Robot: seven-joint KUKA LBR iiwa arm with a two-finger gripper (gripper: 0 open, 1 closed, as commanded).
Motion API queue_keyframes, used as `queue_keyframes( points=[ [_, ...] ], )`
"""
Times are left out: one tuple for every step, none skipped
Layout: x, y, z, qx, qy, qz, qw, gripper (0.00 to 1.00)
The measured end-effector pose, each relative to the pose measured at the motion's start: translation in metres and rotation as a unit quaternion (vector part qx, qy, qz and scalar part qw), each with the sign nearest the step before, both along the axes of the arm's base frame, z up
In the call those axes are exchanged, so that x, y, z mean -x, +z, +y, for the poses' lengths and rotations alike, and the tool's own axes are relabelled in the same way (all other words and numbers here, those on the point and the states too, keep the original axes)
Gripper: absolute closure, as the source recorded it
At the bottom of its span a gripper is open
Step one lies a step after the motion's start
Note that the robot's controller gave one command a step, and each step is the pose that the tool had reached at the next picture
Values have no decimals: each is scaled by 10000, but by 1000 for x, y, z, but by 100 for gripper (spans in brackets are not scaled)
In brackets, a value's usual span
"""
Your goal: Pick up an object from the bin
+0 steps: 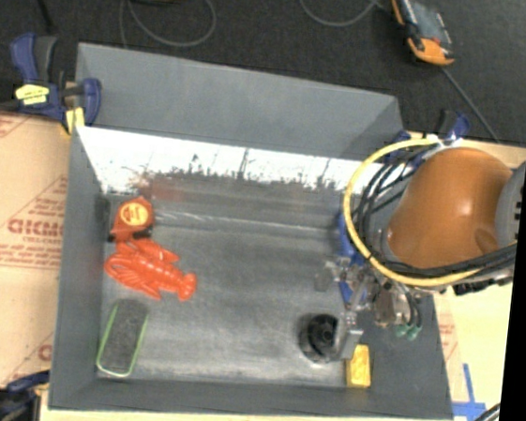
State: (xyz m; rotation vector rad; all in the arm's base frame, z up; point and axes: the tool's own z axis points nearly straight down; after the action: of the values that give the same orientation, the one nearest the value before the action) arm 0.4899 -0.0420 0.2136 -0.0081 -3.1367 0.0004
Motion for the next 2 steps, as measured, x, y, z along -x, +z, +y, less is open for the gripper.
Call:
queue_keyframes(
  points=[
    [-2, 4, 0, 4, 9, -40, 10000, 0],
    [-14, -50, -28, 7, -85, -77, 9999, 0]
  ],
)
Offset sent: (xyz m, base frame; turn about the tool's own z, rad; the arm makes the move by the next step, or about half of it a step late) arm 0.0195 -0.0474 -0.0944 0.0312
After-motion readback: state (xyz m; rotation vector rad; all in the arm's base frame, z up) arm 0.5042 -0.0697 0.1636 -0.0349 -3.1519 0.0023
